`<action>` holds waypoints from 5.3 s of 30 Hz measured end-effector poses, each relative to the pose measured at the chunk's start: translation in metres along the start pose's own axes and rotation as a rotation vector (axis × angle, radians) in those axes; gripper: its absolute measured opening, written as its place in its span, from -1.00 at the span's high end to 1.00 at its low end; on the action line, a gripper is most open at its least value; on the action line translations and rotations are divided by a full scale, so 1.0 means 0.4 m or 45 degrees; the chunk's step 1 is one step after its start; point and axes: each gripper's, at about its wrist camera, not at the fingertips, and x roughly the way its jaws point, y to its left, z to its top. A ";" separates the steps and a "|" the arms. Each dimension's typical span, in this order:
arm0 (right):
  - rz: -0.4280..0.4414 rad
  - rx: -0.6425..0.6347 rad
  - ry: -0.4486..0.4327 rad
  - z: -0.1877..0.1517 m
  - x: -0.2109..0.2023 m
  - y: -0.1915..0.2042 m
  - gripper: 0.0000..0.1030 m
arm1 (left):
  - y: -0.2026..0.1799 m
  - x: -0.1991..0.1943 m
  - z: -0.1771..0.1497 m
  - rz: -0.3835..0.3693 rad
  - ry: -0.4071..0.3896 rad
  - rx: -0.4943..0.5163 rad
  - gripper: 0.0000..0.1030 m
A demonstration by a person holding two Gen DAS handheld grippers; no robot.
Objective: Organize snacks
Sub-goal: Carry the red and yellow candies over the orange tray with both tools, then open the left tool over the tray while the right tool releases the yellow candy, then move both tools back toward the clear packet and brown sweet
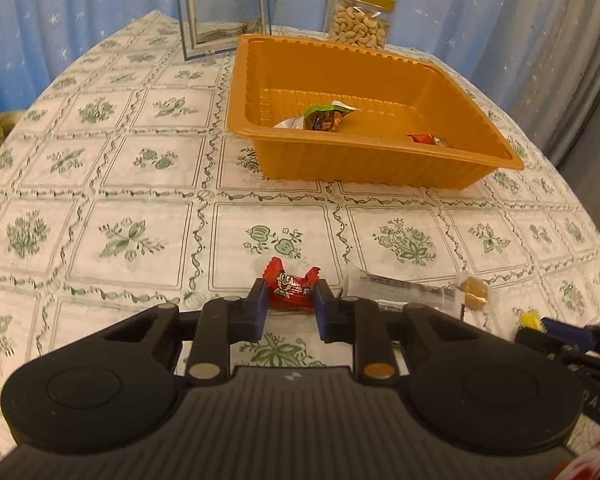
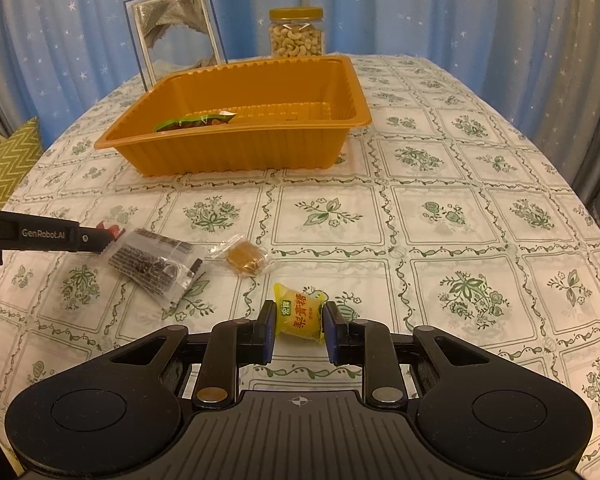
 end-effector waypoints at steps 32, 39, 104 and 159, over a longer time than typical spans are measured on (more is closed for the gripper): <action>0.023 0.002 -0.051 0.038 -0.033 0.008 0.51 | -0.013 -0.072 0.006 0.039 -0.044 0.068 0.57; 0.054 0.001 -0.107 0.090 -0.064 0.018 0.52 | -0.043 -0.121 0.060 0.004 -0.091 0.061 0.57; 0.171 0.127 -0.056 0.504 0.214 -0.057 0.51 | -0.043 0.118 0.389 -0.036 -0.141 0.099 -0.05; 0.159 0.252 -0.137 0.290 -0.174 -0.086 -0.46 | -0.086 -0.271 0.126 0.003 -0.189 0.049 -0.44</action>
